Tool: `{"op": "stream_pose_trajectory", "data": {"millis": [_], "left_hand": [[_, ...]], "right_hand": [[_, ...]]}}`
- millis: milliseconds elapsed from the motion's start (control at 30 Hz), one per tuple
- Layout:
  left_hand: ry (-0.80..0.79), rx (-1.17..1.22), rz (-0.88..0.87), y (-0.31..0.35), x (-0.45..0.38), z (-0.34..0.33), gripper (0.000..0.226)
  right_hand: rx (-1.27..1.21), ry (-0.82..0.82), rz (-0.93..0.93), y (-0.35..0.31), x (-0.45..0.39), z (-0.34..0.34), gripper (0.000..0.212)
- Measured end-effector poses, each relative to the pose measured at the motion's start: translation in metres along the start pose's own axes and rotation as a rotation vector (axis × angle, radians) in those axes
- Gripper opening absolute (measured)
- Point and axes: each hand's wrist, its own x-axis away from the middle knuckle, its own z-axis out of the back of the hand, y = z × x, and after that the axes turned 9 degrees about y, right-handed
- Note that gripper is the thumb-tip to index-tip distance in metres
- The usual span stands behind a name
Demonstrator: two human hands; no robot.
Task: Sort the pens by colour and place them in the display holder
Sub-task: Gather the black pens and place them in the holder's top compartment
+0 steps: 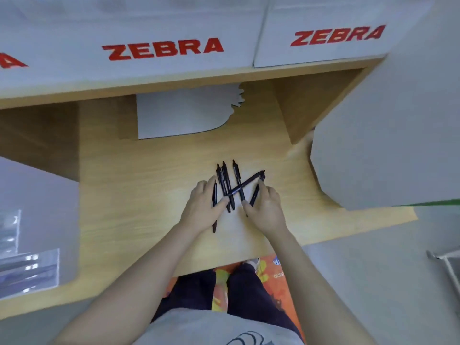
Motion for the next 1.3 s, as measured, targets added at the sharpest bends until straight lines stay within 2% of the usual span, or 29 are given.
{"op": "stream_pose_trajectory", "data": {"millis": [100,200,333,500,567,733,867,1067,1300], "left_hand": [[0.063,0.168,0.085,0.014,-0.013,-0.006,0.067],[0.124,0.304,0.165,0.026,-0.024,-0.011,0.069],[0.215,0.449,0.253,0.032,-0.033,-0.023,0.063],[0.311,0.598,0.385,0.038,-0.029,-0.034,0.042],[0.303,0.668,0.427,0.036,-0.029,-0.036,0.037],[0.224,0.798,0.508,0.032,-0.03,-0.033,0.033],[0.193,0.837,0.515,0.037,-0.03,-0.031,0.022],[0.226,0.741,0.51,0.048,-0.025,-0.035,0.026],[0.177,0.863,0.561,0.052,-0.015,-0.034,0.022]], "right_hand": [[-0.21,-0.022,0.068,0.001,-0.023,0.007,0.059],[-0.377,-0.061,-0.058,-0.004,-0.043,0.01,0.058],[-0.447,-0.123,-0.135,-0.011,-0.06,0.0,0.059],[-0.405,-0.219,-0.163,-0.017,-0.061,-0.01,0.037],[-0.411,-0.222,-0.168,-0.016,-0.063,-0.009,0.027],[-0.664,-0.315,-0.316,-0.017,-0.068,-0.002,0.014],[-0.652,-0.332,-0.309,-0.019,-0.068,-0.004,0.015],[-0.662,-0.315,-0.337,-0.017,-0.062,-0.003,0.015],[-0.793,-0.35,-0.427,-0.014,-0.055,0.004,0.017]]}}
